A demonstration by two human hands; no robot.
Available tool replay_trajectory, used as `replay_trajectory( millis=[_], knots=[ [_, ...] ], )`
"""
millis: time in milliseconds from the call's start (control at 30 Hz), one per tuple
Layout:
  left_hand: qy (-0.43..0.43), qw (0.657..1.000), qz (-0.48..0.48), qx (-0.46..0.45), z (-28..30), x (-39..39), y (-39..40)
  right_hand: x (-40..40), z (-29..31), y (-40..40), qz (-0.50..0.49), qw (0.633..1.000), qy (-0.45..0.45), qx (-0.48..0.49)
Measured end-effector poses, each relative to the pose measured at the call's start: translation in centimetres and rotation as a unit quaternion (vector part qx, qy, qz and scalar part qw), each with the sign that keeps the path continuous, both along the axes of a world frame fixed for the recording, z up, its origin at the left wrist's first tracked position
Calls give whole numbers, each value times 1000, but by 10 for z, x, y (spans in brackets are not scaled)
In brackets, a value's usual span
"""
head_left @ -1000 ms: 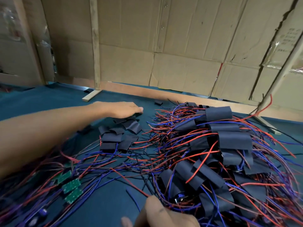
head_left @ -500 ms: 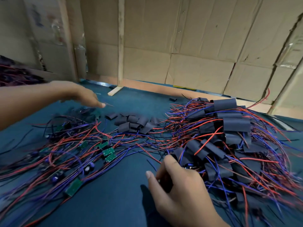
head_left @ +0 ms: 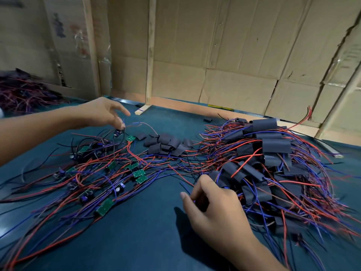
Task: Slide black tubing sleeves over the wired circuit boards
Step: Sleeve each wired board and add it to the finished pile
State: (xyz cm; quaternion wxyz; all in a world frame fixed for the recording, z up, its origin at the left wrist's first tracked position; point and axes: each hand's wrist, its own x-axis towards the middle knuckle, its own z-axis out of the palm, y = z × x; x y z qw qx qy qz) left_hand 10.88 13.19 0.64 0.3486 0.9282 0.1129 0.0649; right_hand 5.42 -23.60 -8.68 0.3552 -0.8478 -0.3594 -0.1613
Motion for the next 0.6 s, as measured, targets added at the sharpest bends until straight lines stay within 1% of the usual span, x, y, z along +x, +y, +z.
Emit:
replay_trajectory(
  millis=[67,167,267,333,400,467,533,600],
  knots=[
    [-48,999,13,10,5,0,0,0,0,0,1,1000,7,3],
    [-132,989,31,57,17,3,-3,1,-1,0,3,1000,13,7],
    [-144,989,24,34,32,4,-9,1,-2,0,0,1000,19,11],
    [-143,989,14,-16,37,3,-14,1,-2,-1,0,1000,23,12],
    [-147,983,18,-108,43,1,-18,1,-2,-1,2,1000,28,12],
    [-113,975,17,-191,51,-2,-21,2,-2,-1,6,999,33,13],
    [-72,973,3,-219,58,-5,-24,2,-2,-1,7,999,33,11],
    [-75,966,-5,-249,62,-4,-26,2,-1,-1,4,1000,30,8]
  ],
)
